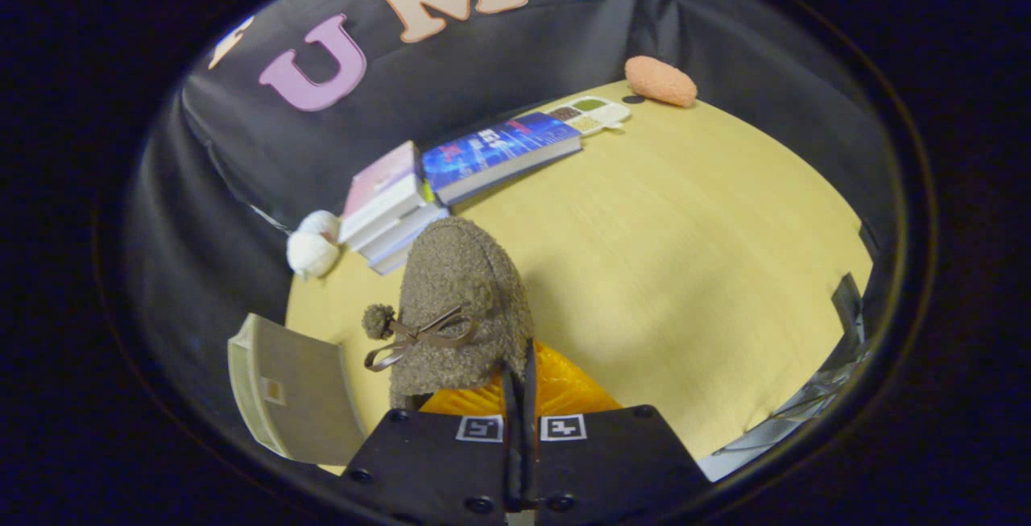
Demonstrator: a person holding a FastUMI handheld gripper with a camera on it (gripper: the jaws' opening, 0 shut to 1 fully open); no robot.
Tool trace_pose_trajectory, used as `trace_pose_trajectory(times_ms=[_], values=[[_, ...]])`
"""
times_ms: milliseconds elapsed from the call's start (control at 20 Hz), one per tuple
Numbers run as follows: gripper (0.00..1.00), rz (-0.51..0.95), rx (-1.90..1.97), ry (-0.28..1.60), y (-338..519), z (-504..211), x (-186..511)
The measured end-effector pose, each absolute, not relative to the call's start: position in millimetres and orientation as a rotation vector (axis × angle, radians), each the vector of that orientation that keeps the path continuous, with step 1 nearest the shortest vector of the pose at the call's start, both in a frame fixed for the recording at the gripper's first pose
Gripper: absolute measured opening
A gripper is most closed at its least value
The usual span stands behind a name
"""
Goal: Open the storage box then place both shoes into the box .Put the left shoe in first, then the right shoe, with the right side of both shoes facing outward in a uniform manner.
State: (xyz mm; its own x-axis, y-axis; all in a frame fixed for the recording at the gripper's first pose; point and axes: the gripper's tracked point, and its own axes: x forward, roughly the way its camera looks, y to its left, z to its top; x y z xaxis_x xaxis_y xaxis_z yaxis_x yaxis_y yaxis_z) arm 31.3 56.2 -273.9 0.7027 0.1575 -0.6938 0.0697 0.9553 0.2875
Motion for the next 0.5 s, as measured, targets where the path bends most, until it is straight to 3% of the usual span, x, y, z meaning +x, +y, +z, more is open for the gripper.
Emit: trace_pose_trajectory(times_ms=[250, 500], values=[[0.03, 0.242, 0.383, 0.751, 153.4, -203.2, -4.8], [0.03, 0.394, 0.389, 0.772, 230.3, -184.7, -40.7]])
